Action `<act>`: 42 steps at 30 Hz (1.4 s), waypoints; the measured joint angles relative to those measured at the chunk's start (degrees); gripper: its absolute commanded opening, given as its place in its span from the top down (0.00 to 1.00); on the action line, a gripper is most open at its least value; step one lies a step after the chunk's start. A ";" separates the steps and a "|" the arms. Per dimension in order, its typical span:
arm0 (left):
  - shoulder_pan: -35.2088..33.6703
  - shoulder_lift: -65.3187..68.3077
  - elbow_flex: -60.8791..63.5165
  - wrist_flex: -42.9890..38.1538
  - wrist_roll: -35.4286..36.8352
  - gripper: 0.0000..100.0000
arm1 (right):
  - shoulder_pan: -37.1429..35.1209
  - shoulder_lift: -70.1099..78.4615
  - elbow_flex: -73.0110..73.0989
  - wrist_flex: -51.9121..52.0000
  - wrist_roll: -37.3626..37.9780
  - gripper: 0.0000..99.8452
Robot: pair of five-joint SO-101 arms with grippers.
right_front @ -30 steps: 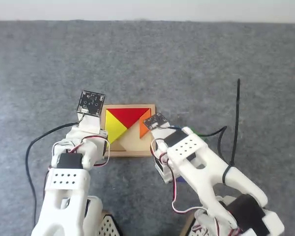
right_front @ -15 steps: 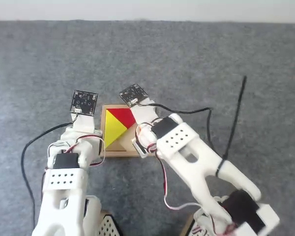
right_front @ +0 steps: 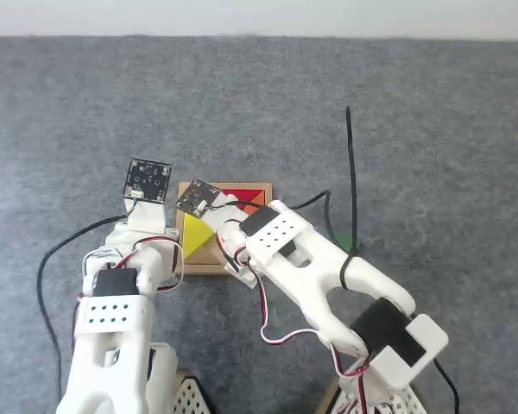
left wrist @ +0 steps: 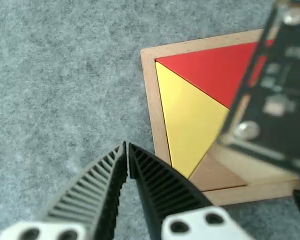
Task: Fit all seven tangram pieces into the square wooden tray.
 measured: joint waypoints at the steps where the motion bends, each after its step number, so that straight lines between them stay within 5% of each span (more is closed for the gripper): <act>1: 0.00 0.00 0.00 0.00 0.00 0.99 | 0.26 0.00 0.00 0.00 0.00 0.85; 9: -0.70 0.00 0.00 0.00 -0.18 0.99 | 0.88 -0.35 -0.26 2.90 -0.79 0.60; 18: -3.08 0.00 0.00 0.00 0.53 0.99 | 1.49 -9.41 -0.26 8.97 -0.79 0.62; 25: -3.25 0.00 0.00 0.00 0.70 0.99 | 2.02 -23.91 6.95 16.70 8.79 0.63; 29: -3.25 0.00 0.00 0.00 0.70 0.99 | 2.02 -32.62 22.68 8.09 21.36 0.68; 33: -3.25 0.00 0.00 0.00 0.70 0.99 | 2.02 -40.26 36.31 -5.19 24.62 0.72; 42: -3.25 0.00 0.00 -0.44 0.79 0.99 | 4.84 -46.77 44.66 -21.54 38.42 0.75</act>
